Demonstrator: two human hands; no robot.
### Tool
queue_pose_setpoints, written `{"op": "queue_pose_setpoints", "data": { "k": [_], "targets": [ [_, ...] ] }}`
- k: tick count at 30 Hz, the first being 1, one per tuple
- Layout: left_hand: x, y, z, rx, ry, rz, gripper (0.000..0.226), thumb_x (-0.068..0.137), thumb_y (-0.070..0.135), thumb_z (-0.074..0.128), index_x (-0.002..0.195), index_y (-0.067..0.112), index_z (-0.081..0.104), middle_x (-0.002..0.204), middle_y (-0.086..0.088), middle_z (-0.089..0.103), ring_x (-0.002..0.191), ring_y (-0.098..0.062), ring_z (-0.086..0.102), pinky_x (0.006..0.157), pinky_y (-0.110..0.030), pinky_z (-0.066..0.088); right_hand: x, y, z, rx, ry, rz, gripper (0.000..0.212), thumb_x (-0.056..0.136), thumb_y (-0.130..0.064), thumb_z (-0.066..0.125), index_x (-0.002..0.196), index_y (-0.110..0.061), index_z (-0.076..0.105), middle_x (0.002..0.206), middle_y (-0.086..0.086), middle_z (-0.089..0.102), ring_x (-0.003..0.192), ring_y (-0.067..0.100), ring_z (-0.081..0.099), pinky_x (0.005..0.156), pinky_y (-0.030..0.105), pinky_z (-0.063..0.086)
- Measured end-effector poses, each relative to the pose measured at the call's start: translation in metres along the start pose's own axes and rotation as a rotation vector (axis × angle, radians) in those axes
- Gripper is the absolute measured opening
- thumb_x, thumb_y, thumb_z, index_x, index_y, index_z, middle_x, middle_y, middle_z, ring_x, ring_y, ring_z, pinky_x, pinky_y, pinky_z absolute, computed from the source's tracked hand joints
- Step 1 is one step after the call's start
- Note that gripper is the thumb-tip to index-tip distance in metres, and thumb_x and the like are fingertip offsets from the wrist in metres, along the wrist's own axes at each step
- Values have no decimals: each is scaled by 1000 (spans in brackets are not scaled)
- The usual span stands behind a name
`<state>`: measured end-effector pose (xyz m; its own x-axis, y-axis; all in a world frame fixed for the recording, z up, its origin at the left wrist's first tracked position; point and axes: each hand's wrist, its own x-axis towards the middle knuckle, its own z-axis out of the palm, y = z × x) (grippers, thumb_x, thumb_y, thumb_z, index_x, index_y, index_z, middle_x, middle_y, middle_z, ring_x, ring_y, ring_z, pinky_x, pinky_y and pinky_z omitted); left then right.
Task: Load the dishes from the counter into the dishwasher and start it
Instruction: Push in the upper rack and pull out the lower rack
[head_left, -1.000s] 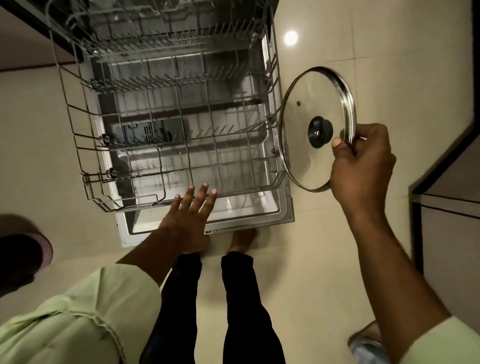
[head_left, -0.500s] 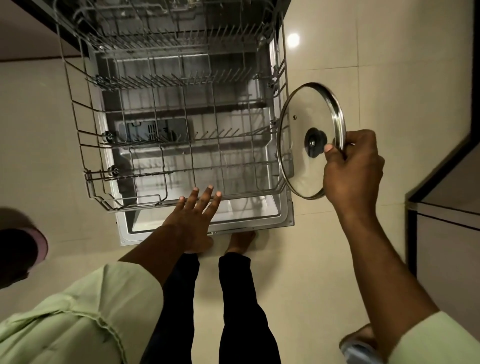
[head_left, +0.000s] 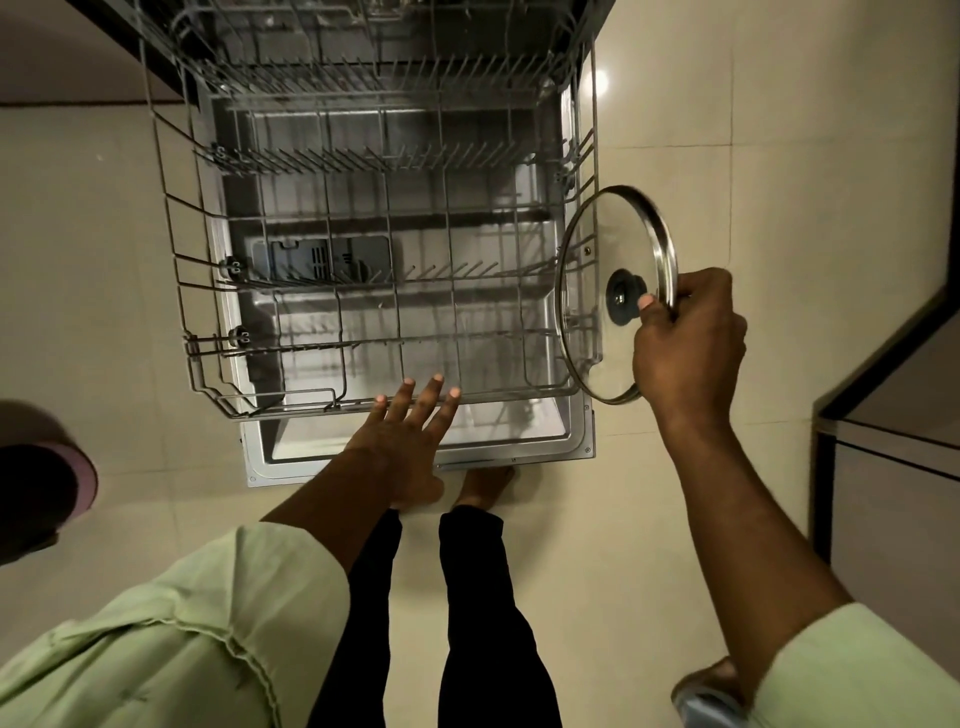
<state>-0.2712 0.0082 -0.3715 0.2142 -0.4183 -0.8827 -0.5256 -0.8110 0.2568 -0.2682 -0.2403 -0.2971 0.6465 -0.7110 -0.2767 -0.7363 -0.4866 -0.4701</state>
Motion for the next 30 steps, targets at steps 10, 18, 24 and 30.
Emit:
{"op": "queue_pose_setpoints", "data": {
  "k": [10,18,24,30],
  "targets": [
    [3,-2,-2,-22,-27,13,102,93,42,57,154,22,-22,160,-8,-30,148,-35,-23,120,-50,-6,12,-14,31,-60,-77,31,26,97,-20,59,116,-6,48,107,14,65,94,32,64,71,29,41],
    [3,-4,2,-52,3,14,103,92,44,57,154,23,-21,161,-7,-28,149,-35,-21,120,-50,-6,27,-5,30,-76,-108,47,28,99,-21,54,124,-12,46,108,14,66,95,32,65,83,40,53],
    [3,-5,3,-71,10,24,101,92,45,56,155,24,-21,161,-6,-28,149,-35,-21,120,-50,-6,26,2,31,-46,-136,42,32,102,-31,51,129,-16,49,107,10,66,97,28,63,83,36,50],
    [1,-5,0,-85,11,29,99,94,47,54,155,24,-20,161,-5,-28,149,-33,-21,120,-49,-6,17,2,32,41,-126,87,42,101,-39,50,136,-17,44,104,7,66,90,24,61,78,31,46]
  ]
}}
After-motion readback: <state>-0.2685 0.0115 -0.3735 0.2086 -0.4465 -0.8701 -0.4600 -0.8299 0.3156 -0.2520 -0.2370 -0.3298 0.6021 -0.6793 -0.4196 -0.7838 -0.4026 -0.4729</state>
